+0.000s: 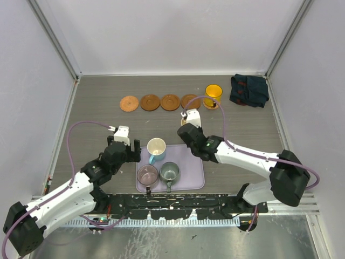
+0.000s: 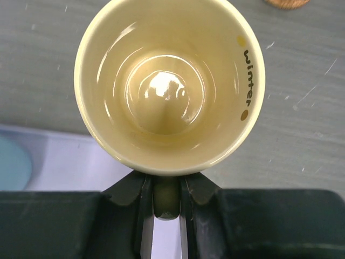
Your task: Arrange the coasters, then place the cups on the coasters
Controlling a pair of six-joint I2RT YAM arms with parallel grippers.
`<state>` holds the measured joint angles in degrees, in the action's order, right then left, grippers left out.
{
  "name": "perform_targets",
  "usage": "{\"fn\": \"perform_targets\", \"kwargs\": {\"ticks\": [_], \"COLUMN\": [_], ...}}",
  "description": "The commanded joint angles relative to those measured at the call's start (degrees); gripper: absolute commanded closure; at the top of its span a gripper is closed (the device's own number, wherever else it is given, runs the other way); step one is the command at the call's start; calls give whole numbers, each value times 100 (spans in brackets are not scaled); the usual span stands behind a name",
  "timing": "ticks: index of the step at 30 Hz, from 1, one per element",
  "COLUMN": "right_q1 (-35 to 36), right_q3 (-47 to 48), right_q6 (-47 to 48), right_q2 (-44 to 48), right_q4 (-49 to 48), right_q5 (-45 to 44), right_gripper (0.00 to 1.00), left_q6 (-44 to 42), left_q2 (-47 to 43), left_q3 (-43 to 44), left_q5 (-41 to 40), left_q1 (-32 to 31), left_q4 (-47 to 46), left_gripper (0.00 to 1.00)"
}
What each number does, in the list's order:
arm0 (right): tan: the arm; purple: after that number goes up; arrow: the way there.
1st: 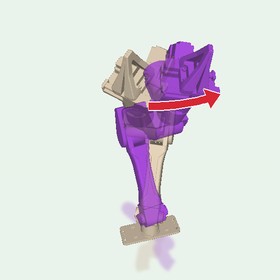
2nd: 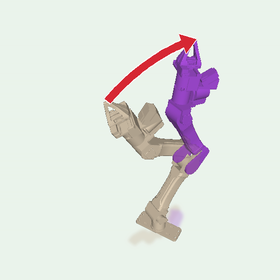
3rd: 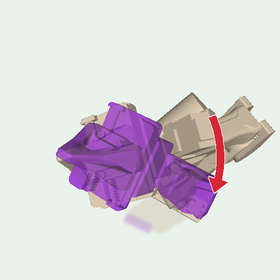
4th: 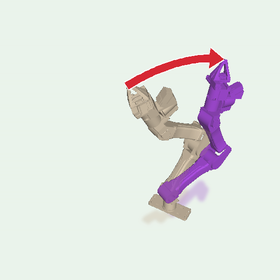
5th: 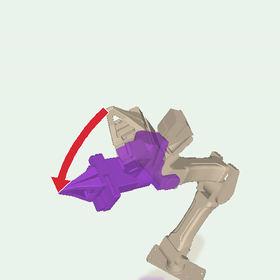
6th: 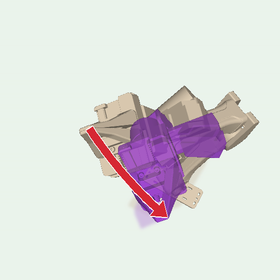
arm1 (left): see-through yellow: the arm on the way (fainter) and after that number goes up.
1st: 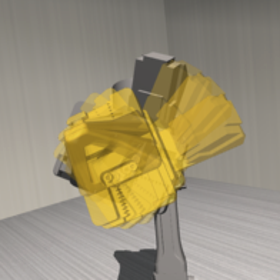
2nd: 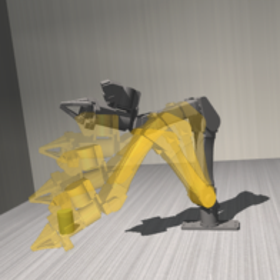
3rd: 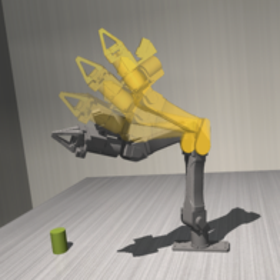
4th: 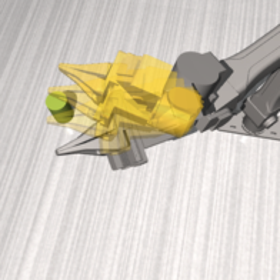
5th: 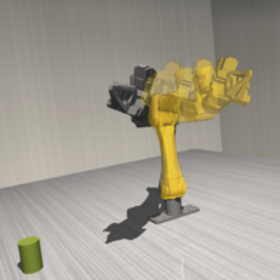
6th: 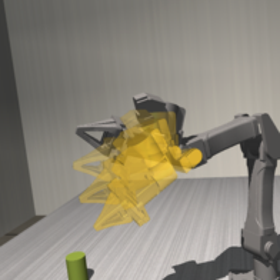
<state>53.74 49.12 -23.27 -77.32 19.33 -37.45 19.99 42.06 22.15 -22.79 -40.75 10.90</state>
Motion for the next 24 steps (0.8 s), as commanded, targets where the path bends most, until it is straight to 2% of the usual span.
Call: {"fn": "perform_targets", "kwargs": {"ticks": [1, 9, 10, 24], "right_q1": [-555, -1694, -1787, -2419], "right_q3": [381, 1103, 1228, 2951], "right_q6": [753, 1323, 1343, 1624], "right_q2": [-172, -1327, -1461, -3188], "right_q4": [-1652, -2949, -3024, -3097], "right_q5": [-257, 597, 711, 1217], "right_gripper": [99, 99, 99, 99], "left_q6": [-181, -361, -368, -407], "left_q2": [74, 293, 308, 554], "left_q3": [206, 333, 334, 334], "left_q5": [-224, -364, -378, -232], "left_q1": [28, 48, 58, 329], "left_q4": [-431, -542, -555, -612], "left_gripper": [13, 13, 10, 7]}}
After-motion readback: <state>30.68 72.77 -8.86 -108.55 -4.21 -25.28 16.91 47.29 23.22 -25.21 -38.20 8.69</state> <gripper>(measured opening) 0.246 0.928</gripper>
